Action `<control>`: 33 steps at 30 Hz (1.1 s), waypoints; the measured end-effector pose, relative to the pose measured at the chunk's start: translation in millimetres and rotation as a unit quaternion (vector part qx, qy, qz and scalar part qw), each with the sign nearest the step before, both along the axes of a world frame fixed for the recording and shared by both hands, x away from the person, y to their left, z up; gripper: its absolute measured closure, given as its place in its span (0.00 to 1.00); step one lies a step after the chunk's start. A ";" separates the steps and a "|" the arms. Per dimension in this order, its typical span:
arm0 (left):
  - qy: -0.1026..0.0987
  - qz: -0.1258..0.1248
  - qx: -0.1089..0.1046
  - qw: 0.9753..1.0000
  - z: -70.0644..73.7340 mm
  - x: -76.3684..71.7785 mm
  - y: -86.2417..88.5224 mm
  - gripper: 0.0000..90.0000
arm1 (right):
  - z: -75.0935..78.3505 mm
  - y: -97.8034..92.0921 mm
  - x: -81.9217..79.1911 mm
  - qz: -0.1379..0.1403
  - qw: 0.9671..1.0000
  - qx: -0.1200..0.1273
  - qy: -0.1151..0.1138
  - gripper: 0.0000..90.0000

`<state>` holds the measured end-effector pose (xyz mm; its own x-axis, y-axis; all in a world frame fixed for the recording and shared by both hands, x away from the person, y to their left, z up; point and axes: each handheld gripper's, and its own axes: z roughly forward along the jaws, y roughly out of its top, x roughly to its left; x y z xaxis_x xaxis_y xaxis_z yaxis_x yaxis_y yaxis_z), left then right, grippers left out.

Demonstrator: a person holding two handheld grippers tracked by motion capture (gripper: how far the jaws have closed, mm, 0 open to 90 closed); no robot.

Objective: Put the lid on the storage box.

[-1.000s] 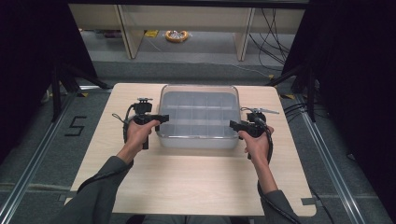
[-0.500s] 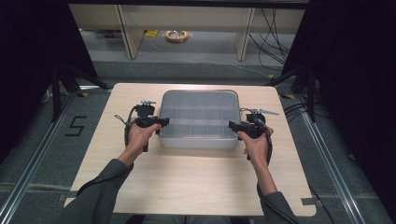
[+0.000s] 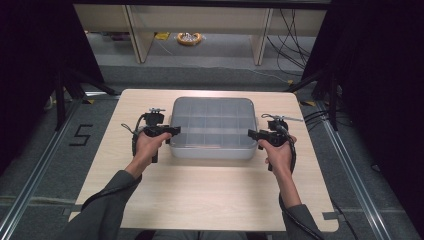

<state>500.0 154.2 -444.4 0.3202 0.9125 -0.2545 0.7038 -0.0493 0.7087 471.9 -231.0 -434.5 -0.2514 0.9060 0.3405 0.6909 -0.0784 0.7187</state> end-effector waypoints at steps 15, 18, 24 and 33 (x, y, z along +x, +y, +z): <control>-0.002 -0.006 -0.036 0.999 10.1 -13.6 12.4 0.53 | 2.3 -11.2 -7.6 0.026 0.999 -0.022 -0.022 0.68; 0.001 -0.010 -0.041 0.999 9.4 -15.3 15.8 0.56 | 1.0 -12.3 -8.6 0.029 0.999 -0.025 -0.021 0.73; -0.019 -0.012 -0.058 0.998 17.3 -26.9 25.6 0.61 | 3.0 -9.8 -11.7 0.012 1.000 -0.012 -0.018 0.75; -0.028 -0.050 -0.067 0.996 14.8 -66.6 37.3 0.57 | 6.9 -14.0 -28.4 0.028 0.998 -0.020 -0.054 0.59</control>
